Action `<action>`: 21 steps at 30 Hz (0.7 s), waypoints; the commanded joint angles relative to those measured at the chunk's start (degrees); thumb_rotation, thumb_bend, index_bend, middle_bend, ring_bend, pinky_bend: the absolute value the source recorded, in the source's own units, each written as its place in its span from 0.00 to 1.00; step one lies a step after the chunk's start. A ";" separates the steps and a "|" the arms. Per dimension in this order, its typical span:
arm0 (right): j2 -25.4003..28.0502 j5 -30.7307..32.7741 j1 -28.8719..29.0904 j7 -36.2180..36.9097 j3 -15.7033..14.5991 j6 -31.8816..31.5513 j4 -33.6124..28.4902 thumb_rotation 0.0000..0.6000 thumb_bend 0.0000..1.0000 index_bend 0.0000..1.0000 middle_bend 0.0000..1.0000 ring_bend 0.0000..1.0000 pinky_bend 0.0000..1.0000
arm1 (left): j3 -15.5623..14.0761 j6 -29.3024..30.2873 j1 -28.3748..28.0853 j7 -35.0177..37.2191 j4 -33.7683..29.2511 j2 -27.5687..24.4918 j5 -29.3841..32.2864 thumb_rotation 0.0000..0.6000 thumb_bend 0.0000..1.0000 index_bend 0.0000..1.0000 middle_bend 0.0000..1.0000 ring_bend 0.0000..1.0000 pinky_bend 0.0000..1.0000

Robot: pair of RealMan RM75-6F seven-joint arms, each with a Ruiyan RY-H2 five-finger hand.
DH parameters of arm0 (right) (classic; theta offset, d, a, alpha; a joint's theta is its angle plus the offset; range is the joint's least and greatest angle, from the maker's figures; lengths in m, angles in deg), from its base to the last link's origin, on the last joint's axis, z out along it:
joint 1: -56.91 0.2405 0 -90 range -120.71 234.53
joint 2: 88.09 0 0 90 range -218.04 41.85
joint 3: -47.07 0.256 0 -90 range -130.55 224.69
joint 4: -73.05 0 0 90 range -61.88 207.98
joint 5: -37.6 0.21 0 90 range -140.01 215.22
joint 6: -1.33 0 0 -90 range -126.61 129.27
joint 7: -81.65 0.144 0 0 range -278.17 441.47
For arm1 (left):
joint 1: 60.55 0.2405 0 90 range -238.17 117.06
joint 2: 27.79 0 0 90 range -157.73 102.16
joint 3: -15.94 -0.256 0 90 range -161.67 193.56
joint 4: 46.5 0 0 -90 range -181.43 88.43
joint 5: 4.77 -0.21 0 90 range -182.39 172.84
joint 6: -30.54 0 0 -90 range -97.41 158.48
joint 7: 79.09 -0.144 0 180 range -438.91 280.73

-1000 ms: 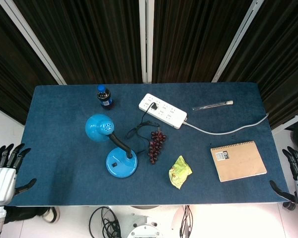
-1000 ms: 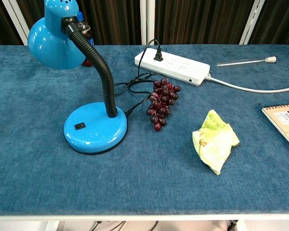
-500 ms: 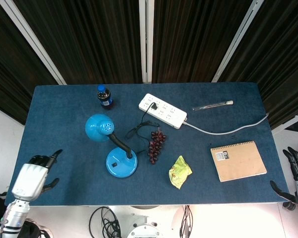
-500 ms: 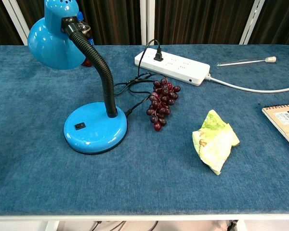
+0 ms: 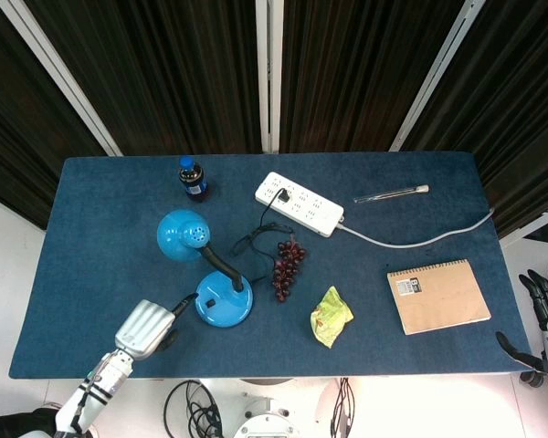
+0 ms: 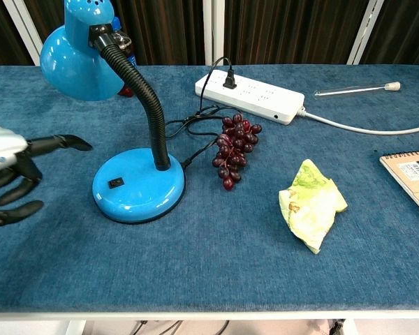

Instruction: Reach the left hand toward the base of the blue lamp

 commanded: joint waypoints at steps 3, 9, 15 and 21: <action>0.04 0.13 -0.08 0.68 0.04 -0.10 0.47 1.00 0.18 0.00 0.00 0.00 0.00 | -0.72 -2.04 -1.58 -1.29 0.93 1.70 1.66 1.00 0.42 0.09 0.78 0.82 0.75; -0.02 0.18 -0.23 1.33 0.10 -0.41 0.91 1.00 0.18 0.00 0.00 0.00 0.00 | -1.18 -4.14 -3.15 -3.51 2.05 3.11 4.01 1.00 0.42 0.09 0.78 0.81 0.74; -0.02 0.36 -0.20 1.74 0.16 -0.25 1.21 1.00 0.18 0.00 0.00 0.00 0.00 | -1.22 -4.43 -4.08 -3.85 2.55 3.63 5.63 1.00 0.42 0.09 0.78 0.81 0.74; -0.11 0.50 -0.14 1.79 0.20 -0.05 1.32 1.00 0.18 0.00 0.00 0.00 0.00 | -1.46 -5.04 -4.87 -5.26 2.32 3.40 8.24 1.00 0.42 0.09 0.79 0.81 0.74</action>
